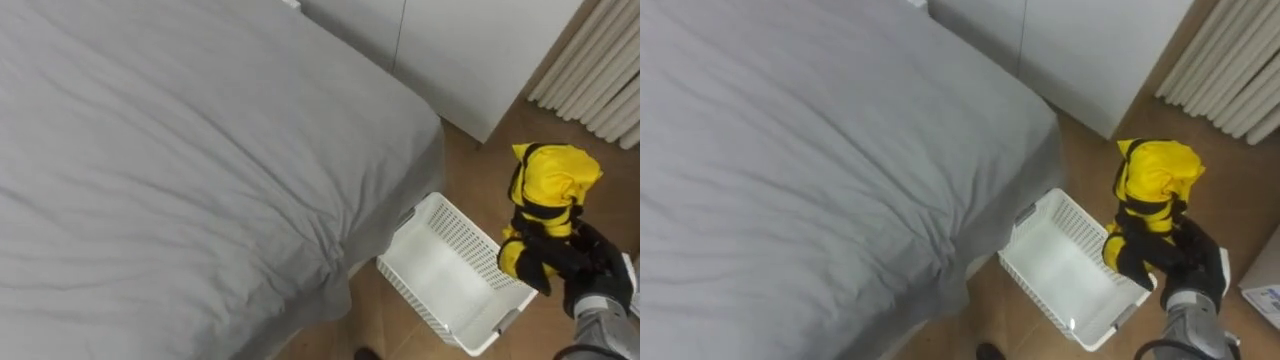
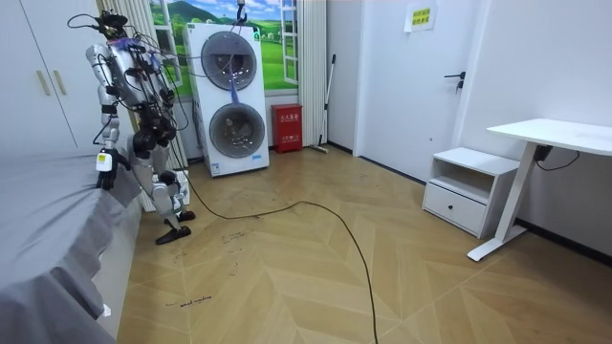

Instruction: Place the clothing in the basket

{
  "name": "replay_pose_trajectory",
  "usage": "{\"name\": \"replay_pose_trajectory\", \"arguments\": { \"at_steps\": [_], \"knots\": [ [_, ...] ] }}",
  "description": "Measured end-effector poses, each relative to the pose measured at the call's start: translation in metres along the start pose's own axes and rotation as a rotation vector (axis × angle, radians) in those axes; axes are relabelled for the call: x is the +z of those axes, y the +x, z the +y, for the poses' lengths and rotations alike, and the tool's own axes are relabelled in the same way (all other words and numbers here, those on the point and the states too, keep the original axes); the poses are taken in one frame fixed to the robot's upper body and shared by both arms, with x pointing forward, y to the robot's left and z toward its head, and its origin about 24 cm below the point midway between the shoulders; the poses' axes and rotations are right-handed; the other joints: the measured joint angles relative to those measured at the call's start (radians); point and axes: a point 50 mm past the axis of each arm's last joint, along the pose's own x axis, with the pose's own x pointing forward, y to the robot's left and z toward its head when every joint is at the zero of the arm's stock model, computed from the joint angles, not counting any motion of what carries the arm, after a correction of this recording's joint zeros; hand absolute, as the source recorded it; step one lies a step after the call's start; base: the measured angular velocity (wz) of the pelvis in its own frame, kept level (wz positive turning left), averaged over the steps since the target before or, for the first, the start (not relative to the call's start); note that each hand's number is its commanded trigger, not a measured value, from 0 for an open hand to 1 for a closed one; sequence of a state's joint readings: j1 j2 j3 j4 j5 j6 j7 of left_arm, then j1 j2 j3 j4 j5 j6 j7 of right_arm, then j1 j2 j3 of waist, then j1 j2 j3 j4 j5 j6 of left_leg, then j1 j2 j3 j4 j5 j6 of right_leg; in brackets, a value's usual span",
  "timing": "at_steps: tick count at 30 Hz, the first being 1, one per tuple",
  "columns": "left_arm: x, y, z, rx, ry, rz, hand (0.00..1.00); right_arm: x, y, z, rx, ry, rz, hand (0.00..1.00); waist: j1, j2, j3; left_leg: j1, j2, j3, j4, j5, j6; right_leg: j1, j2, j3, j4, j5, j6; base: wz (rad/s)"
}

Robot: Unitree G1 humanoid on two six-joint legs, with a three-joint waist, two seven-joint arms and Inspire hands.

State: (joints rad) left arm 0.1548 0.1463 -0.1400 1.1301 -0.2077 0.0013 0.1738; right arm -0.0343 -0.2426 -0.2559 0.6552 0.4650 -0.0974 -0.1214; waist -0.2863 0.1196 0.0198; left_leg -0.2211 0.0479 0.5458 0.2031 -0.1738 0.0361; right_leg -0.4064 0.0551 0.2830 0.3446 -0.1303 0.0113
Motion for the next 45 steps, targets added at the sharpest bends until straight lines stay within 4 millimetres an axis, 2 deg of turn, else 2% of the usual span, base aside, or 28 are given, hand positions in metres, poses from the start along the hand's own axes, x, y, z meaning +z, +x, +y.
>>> {"name": "replay_pose_trajectory", "arguments": {
  "at_steps": [2,7,8,9,10,16,23,27,36,45],
  "knots": [
    [0.006,0.001,-0.003,-0.001,-0.023,-0.009,0.0,-0.007,-0.001,0.005,0.006,0.024,0.026,1.0,0.014,0.009,0.0004,-0.017,0.0,0.0,0.001,0.0,0.0,-0.016,0.0,-0.001,0.002,0.001,-0.001,0.0],
    [0.011,0.001,-0.006,-0.007,-0.037,-0.024,0.0,-0.015,-0.002,0.006,0.002,0.021,0.059,1.0,0.032,0.013,-0.0007,-0.034,-0.002,-0.001,-0.001,0.0,0.0,-0.032,-0.001,-0.001,0.004,0.0,0.0,0.0],
    [0.011,0.001,-0.006,-0.006,-0.032,-0.023,0.0,-0.015,-0.002,0.005,-0.011,0.024,0.056,0.78,0.033,0.013,-0.0007,-0.034,-0.002,-0.004,-0.001,0.0,0.0,-0.031,-0.001,-0.001,0.001,0.0,0.0,0.0],
    [0.011,0.001,-0.006,-0.006,-0.038,-0.023,0.0,-0.017,-0.002,0.003,-0.029,0.029,0.057,0.16,0.034,0.013,-0.0005,-0.035,-0.003,-0.004,-0.001,0.0,0.0,-0.031,-0.001,-0.001,0.001,0.0,0.0,0.0],
    [0.011,0.001,-0.007,-0.005,-0.043,-0.022,0.0,-0.018,-0.002,0.003,-0.039,0.032,0.061,0.0,0.034,0.013,-0.0006,-0.036,-0.003,-0.004,-0.001,0.0,0.0,-0.032,-0.001,-0.001,0.001,0.0,0.0,0.0],
    [0.012,0.001,-0.01,0.004,-0.027,-0.022,0.0,-0.035,-0.004,-0.01,-0.13,0.018,0.137,0.0,0.033,0.013,0.0,-0.042,-0.009,-0.014,-0.004,0.0,0.0,-0.043,-0.002,0.001,0.013,-0.005,0.0,0.0],
    [0.02,0.002,-0.015,0.014,0.019,-0.046,0.0,-0.044,-0.003,-0.015,-0.201,0.033,0.176,0.0,0.033,0.012,0.0031,-0.071,-0.023,-0.021,-0.006,0.01,0.007,-0.089,-0.01,0.001,0.054,-0.019,0.003,0.03],
    [0.024,0.002,-0.017,0.018,0.022,-0.064,0.0,-0.042,-0.002,-0.014,-0.21,0.036,0.162,0.0,0.033,0.013,0.0034,-0.087,-0.028,-0.027,-0.005,0.013,0.012,-0.106,-0.017,-0.007,0.06,-0.02,0.005,0.07],
    [0.026,0.001,-0.018,0.018,-0.023,-0.083,0.0,-0.041,-0.001,-0.016,-0.25,0.068,0.159,0.0,0.033,-0.001,0.0101,-0.102,-0.042,-0.032,0.001,0.013,0.013,-0.135,-0.021,0.004,0.106,-0.042,0.01,0.01],
    [0.025,0.001,-0.017,0.016,-0.027,-0.089,0.0,-0.039,-0.001,-0.016,-0.255,0.072,0.132,0.0,0.033,0.005,0.0058,-0.101,-0.041,-0.037,0.003,0.013,0.013,-0.132,-0.02,0.004,0.105,-0.041,0.01,0.0]
  ]
}}
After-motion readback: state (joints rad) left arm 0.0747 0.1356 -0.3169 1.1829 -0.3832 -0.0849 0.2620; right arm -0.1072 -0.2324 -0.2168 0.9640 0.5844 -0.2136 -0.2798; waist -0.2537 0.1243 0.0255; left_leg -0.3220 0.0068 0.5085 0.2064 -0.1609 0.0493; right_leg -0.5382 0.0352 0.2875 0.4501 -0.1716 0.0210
